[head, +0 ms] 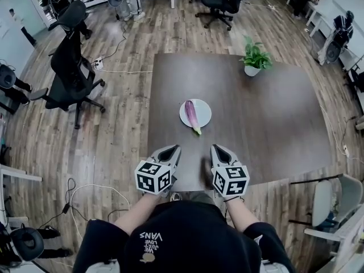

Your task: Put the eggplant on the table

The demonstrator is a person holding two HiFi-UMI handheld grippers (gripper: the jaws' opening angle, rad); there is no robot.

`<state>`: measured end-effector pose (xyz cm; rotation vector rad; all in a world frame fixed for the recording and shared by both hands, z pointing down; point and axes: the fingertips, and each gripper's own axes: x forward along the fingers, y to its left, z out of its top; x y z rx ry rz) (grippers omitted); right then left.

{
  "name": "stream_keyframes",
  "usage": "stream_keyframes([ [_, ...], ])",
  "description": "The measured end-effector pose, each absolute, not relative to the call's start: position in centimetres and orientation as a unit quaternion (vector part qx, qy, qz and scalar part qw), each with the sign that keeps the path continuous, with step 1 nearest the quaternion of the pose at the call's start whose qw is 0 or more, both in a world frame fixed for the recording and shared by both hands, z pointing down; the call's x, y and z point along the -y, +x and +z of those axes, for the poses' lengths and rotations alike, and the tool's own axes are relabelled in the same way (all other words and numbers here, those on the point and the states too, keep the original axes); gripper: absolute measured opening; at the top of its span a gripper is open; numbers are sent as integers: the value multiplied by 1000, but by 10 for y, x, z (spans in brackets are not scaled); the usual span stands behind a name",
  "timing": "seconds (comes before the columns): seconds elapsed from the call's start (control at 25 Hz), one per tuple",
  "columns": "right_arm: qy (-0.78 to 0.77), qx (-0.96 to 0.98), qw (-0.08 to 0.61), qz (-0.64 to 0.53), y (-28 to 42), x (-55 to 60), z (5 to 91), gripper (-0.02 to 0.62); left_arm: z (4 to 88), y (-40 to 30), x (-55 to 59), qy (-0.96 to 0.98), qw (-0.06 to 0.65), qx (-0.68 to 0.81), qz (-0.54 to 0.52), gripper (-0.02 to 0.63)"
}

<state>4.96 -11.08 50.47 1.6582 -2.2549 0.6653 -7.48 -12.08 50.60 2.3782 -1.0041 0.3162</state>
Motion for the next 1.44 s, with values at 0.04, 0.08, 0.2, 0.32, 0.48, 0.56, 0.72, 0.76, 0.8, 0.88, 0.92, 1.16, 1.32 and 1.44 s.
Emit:
stream_keyframes([
  [0.04, 572, 776, 131, 229, 49, 108, 505, 18, 506, -75, 119, 882, 266, 372, 116, 11],
  [0.08, 573, 775, 130, 230, 48, 106, 505, 18, 507, -76, 117, 882, 265, 371, 116, 11],
  [0.2, 576, 773, 127, 231, 47, 100, 504, 18, 508, -77, 112, 884, 262, 369, 116, 11],
  [0.32, 580, 771, 126, 228, 46, 98, 503, 18, 508, -77, 111, 886, 260, 367, 116, 11],
  [0.48, 587, 768, 127, 224, 48, 97, 504, 18, 510, -79, 112, 885, 258, 369, 116, 11],
  [0.56, 589, 767, 125, 224, 49, 98, 503, 18, 509, -79, 113, 886, 257, 369, 115, 11],
  [0.72, 590, 766, 123, 223, 49, 100, 502, 18, 506, -79, 115, 887, 251, 370, 112, 11],
  [0.76, 590, 766, 124, 223, 50, 100, 502, 17, 505, -78, 116, 888, 250, 370, 111, 11],
  [0.8, 591, 765, 125, 222, 50, 100, 502, 18, 504, -77, 117, 888, 250, 369, 110, 11],
  [0.88, 591, 765, 126, 221, 52, 101, 502, 18, 503, -76, 118, 889, 250, 368, 108, 11],
  [0.92, 592, 765, 125, 221, 52, 101, 501, 17, 503, -75, 118, 889, 251, 368, 107, 11],
  [1.16, 593, 764, 126, 219, 57, 104, 500, 18, 502, -70, 119, 890, 252, 366, 104, 11],
  [1.32, 592, 766, 126, 217, 59, 108, 498, 17, 501, -66, 123, 890, 251, 365, 104, 11],
  [1.44, 590, 768, 126, 216, 59, 110, 498, 17, 502, -64, 124, 891, 251, 365, 105, 11],
])
